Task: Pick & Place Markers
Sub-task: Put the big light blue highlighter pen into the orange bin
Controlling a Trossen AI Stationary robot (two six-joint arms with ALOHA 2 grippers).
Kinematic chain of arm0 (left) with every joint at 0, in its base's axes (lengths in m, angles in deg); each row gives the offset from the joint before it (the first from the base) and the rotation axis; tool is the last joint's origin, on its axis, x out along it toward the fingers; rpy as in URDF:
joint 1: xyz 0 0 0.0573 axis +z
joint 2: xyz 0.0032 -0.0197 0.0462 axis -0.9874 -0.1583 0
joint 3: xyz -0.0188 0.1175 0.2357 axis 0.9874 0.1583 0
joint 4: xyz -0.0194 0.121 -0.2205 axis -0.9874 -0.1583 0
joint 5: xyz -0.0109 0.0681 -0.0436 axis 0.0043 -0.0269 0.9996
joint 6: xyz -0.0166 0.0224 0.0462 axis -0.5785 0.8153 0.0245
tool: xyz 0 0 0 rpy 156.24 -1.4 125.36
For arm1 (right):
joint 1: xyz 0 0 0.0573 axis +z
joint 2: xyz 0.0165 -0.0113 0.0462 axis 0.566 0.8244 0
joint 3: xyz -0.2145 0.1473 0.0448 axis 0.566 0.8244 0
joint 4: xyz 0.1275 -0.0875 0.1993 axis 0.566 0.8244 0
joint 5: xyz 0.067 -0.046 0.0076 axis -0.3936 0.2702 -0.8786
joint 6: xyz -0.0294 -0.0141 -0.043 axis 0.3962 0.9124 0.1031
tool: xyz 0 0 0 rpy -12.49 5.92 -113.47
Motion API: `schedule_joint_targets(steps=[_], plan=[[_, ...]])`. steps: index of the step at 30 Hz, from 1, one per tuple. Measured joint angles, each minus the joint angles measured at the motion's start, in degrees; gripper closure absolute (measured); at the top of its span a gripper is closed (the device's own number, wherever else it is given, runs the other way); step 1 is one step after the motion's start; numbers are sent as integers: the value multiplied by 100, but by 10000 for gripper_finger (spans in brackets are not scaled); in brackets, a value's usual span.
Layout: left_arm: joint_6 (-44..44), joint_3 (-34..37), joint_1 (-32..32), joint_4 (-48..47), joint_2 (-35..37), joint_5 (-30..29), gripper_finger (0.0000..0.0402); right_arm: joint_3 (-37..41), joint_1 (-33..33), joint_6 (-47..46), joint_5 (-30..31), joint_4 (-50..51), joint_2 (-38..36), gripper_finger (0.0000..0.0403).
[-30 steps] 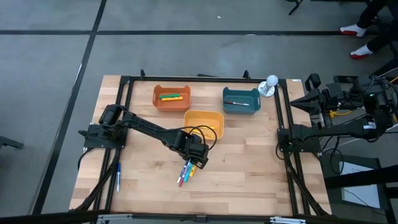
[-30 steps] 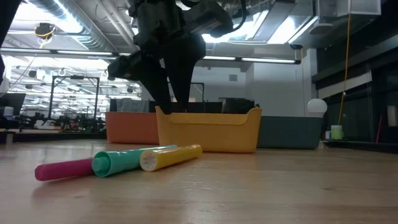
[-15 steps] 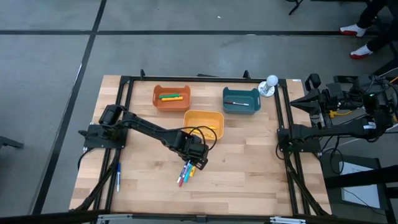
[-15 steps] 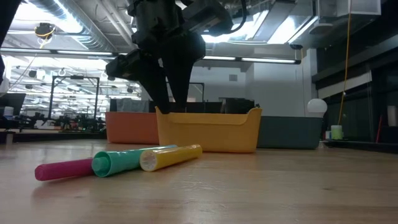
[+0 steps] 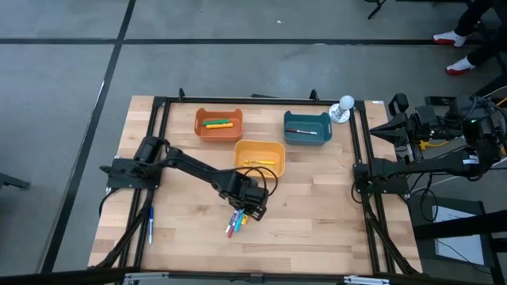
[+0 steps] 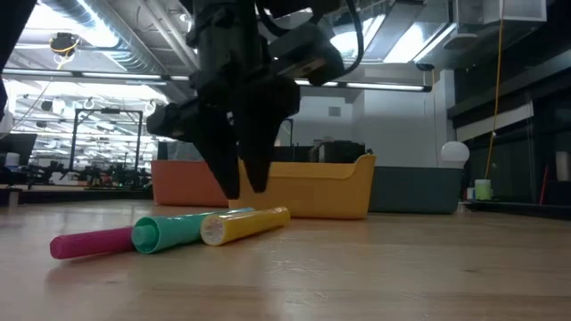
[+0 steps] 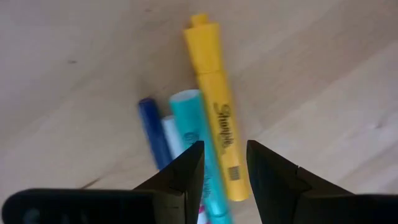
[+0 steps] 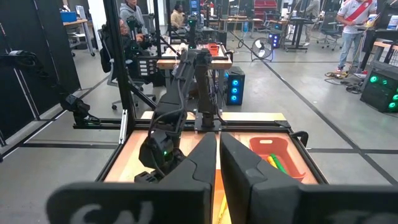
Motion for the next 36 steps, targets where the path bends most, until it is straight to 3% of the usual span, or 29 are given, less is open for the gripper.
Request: schedule_joint_targets(steps=[20, 36], plan=[[-71, -6, 9, -412, -24, 12, 288, -1, 0, 0, 0, 0, 1, 379], [-247, -11, 7, -128, -76, -90, 288, 1, 0, -2, -2, 0, 1, 379]])
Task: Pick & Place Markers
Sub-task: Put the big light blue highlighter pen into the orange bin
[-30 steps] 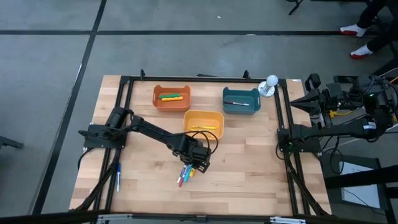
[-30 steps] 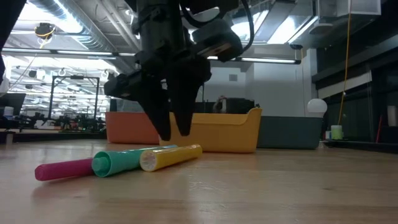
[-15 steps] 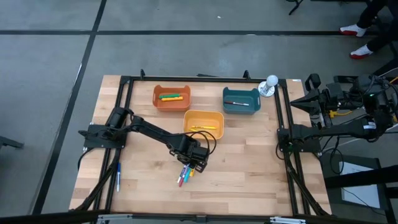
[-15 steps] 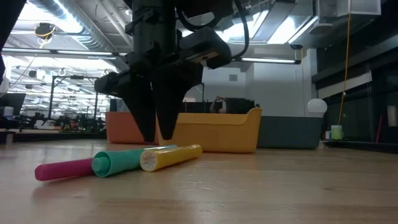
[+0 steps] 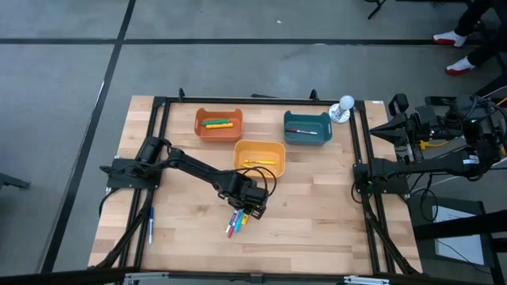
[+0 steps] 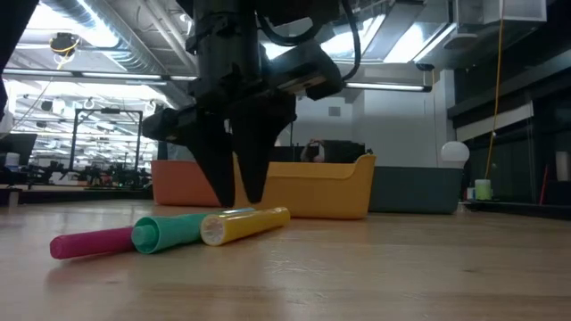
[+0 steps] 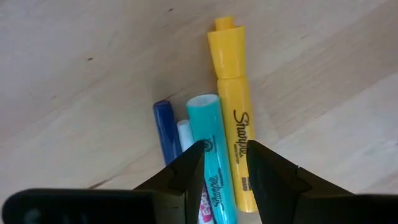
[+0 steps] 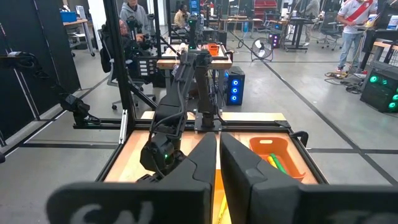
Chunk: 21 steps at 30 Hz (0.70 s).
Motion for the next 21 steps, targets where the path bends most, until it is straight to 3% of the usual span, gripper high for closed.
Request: schedule_joint_targets(steps=[21], plan=[[28, -4, -44, -15, -59, 59, 288, -1, 1, 0, 1, 0, 0, 379]])
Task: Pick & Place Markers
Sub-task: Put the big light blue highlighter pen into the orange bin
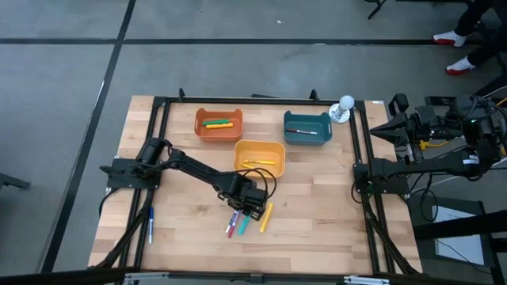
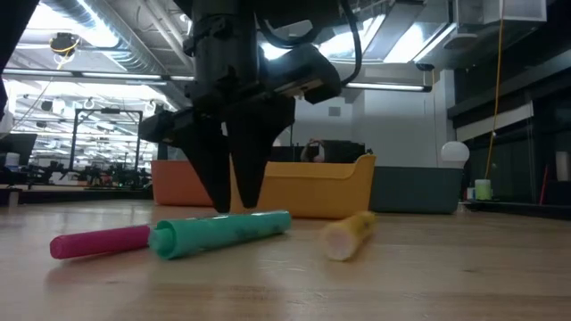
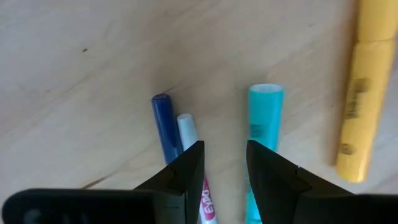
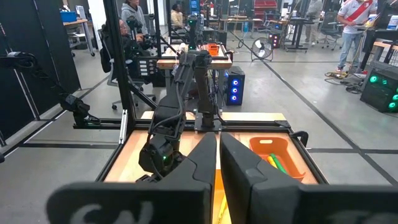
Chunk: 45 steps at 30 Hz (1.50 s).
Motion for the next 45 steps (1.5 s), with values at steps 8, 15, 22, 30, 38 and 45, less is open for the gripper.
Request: schedule_joint_targets(steps=[8, 15, 22, 30, 38, 45], plan=[[58, -344, -97, 52, 0, -182, 288, 0, 1, 1, -1, 0, 0, 379], [58, -383, -168, 52, 0, -229, 288, -1, -1, 1, 1, 0, -2, 379], [-50, -410, -276, 32, 0, -218, 288, 1, -1, 1, 1, 0, -1, 379], [-101, -523, -339, 46, 0, -302, 288, 1, 0, 1, 1, 0, -1, 379], [-98, -523, -347, -126, 0, -327, 288, 0, 0, 0, 1, 0, -1, 379], [-82, -613, -368, -105, -320, -210, 288, -1, 1, 1, 1, 0, 0, 379]])
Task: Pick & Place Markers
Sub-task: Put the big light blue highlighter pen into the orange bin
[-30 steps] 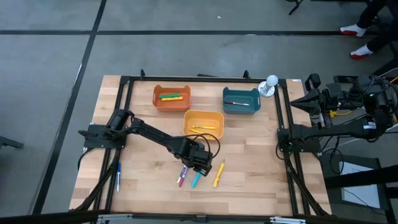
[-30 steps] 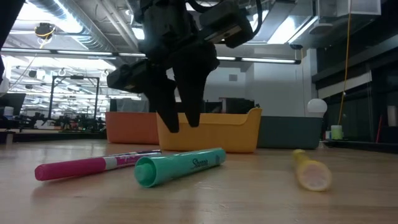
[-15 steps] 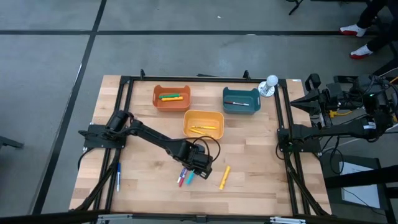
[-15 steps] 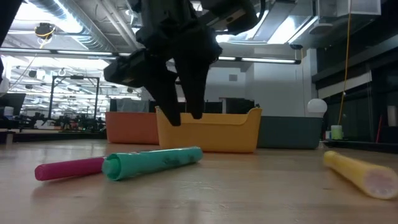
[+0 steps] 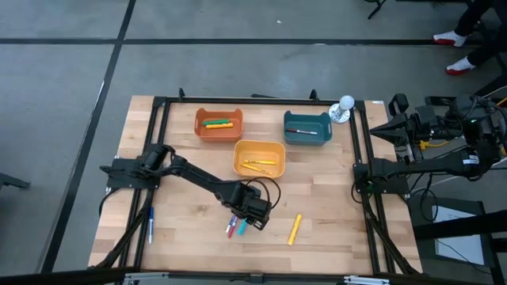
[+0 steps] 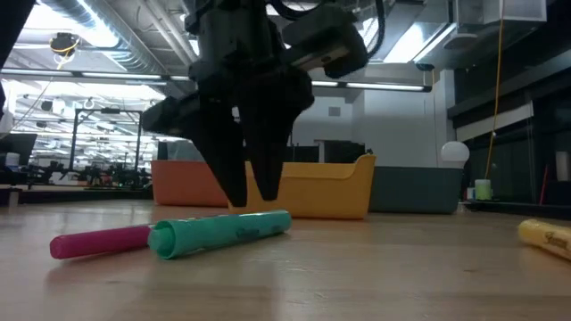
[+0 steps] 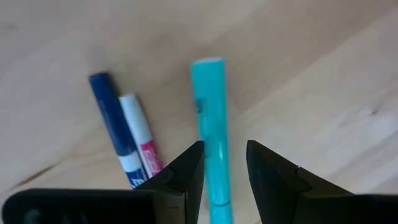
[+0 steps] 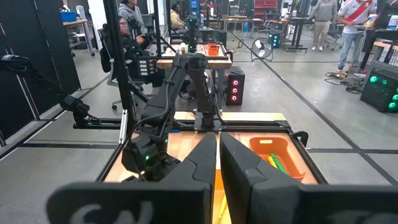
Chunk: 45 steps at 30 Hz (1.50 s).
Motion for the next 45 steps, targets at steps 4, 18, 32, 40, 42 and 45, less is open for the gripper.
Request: schedule_joint_targets(steps=[4, 18, 32, 40, 42, 45], plan=[[33, -173, -16, -4, -194, 8, 288, 1, 0, 0, -2, 0, 0, 379], [28, -240, -20, -30, -327, -120, 288, 1, 0, 0, -1, 0, 0, 379], [83, -253, -13, -87, -486, -5, 288, 1, -1, -2, -2, 0, -1, 379], [91, -253, -11, -135, -496, 9, 326, 2, -1, 0, -1, 0, -1, 379], [92, -253, -13, -138, -491, 9, 345, 1, -1, 0, -1, 0, 0, 379], [126, -251, -13, -135, -489, 15, 346, 0, 0, 0, -1, 0, 0, 379]])
